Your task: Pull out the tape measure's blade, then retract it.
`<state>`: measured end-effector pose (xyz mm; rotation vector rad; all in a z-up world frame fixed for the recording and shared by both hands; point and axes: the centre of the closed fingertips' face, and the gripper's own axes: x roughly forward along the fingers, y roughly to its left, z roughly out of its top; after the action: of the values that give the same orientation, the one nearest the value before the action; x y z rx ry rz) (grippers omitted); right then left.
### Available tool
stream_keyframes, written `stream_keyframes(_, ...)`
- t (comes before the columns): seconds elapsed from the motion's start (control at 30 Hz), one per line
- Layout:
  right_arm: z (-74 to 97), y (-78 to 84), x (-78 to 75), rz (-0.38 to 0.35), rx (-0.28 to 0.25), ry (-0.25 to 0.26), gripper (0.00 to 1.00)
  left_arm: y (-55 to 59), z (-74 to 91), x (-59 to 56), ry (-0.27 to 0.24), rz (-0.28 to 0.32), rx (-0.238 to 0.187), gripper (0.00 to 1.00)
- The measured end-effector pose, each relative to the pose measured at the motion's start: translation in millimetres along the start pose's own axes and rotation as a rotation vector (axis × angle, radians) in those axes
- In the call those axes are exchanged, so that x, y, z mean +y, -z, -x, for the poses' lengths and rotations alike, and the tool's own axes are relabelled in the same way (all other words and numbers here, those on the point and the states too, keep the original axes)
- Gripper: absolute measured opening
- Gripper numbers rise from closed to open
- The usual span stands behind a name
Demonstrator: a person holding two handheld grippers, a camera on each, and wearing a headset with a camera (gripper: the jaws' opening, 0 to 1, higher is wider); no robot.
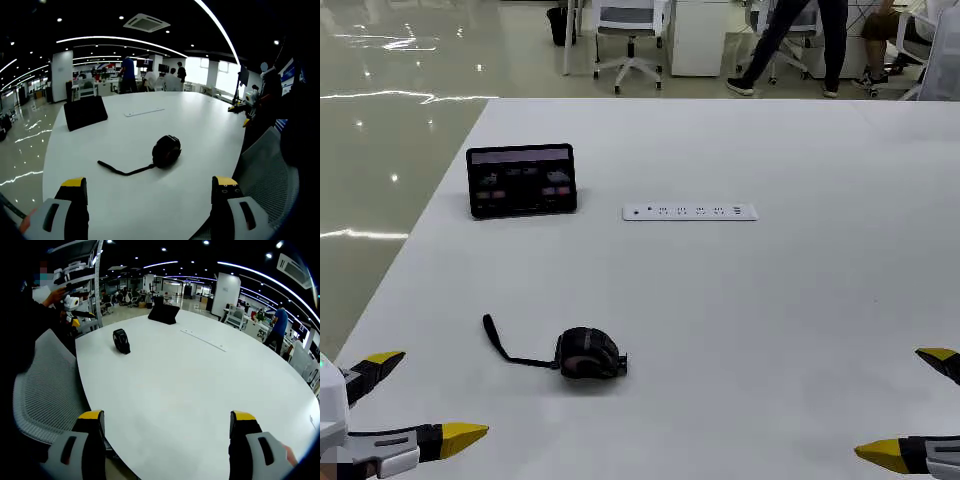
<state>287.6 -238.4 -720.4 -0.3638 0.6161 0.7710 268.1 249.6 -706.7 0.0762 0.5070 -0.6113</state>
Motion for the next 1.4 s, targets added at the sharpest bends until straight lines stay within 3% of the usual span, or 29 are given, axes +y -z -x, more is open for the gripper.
stream_keyframes(0.63,0.1,2.9,-1.1,-0.005,-0.003,-0.002,1.0,-3.8,2.8,-0.2,-0.006,0.002,-0.006,1.0)
stream_keyframes(0.83,-5.8,-7.4,-3.7,0.003,-0.033,-0.006,1.0,-11.4,-11.8,-6.4,0.036,-0.031,-0.006,1.0)
stream_keyframes(0.93,-13.8,-13.5,-0.2,0.004,-0.031,-0.041,1.0,-20.8,-27.0,-13.4,0.093,-0.112,0.003,1.0)
stream_keyframes(0.97,-16.7,-23.8,-1.2,0.065,-0.077,-0.04,1.0,-20.2,-31.1,-15.4,0.108,-0.122,0.028,1.0)
stream_keyframes(1.0,-18.8,-28.5,0.5,0.067,-0.088,-0.045,1.0,-22.1,-38.5,-17.1,0.135,-0.149,0.05,1.0)
stream_keyframes(1.07,-23.9,-31.0,0.8,0.049,-0.072,-0.056,1.0,-27.2,-48.9,-16.6,0.151,-0.215,0.06,1.0)
stream_keyframes(1.13,-32.6,-37.1,2.8,0.069,-0.069,-0.074,1.0,-28.1,-61.9,-19.8,0.19,-0.257,0.103,1.0)
stream_keyframes(1.23,-42.9,-45.3,7.8,0.071,-0.071,-0.111,1.0,-34.5,-77.3,-21.4,0.225,-0.34,0.12,1.0)
stream_keyframes(1.4,-58.2,-58.7,8.4,0.092,-0.088,-0.127,1.0,-41.7,-96.6,-27.4,0.296,-0.417,0.162,1.0)
